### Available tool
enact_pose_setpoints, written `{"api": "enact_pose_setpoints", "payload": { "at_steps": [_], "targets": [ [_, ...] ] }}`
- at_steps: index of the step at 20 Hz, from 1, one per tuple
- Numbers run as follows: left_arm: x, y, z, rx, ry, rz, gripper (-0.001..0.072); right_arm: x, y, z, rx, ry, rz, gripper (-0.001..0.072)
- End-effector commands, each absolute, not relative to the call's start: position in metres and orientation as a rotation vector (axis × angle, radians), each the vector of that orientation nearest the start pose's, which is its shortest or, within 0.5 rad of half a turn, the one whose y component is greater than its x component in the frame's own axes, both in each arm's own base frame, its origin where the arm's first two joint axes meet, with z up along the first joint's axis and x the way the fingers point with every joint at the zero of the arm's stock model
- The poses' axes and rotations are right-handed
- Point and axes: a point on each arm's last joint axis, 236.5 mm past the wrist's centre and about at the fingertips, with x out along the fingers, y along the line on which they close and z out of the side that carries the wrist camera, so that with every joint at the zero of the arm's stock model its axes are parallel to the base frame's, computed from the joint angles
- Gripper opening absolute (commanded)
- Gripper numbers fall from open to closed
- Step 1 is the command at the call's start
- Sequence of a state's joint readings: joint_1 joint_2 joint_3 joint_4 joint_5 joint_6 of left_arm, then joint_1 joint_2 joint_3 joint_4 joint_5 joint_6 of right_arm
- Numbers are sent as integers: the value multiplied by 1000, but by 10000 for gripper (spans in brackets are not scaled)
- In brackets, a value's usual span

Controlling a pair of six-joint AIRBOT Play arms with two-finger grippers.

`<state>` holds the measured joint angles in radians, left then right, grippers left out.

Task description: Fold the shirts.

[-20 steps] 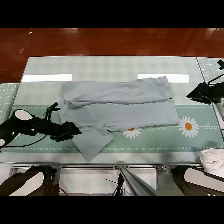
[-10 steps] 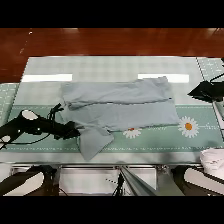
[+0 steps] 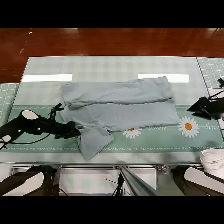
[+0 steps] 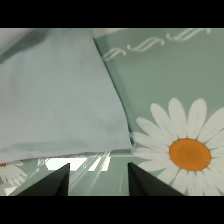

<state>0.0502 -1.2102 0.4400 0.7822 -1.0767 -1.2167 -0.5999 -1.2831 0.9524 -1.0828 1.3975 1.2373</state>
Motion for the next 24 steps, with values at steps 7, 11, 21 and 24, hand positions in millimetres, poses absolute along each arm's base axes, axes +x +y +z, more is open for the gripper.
{"api": "enact_pose_setpoints", "payload": {
  "at_steps": [7, 11, 21, 24],
  "targets": [
    [198, -139, -114, -656, 1629, -429, 23, 261, -50, -87, 766, 1482, 23, 452],
    [198, -139, -113, -656, 1629, -429, 22, 284, -38, -105, 713, 1469, -26, 451],
    [257, -139, -53, -577, 1436, -526, 22, 347, -27, -48, 596, 1260, 64, 26],
    [325, -134, 38, -465, 1143, -562, 22, 412, -26, 33, 598, 959, 91, 26]
  ]
}}
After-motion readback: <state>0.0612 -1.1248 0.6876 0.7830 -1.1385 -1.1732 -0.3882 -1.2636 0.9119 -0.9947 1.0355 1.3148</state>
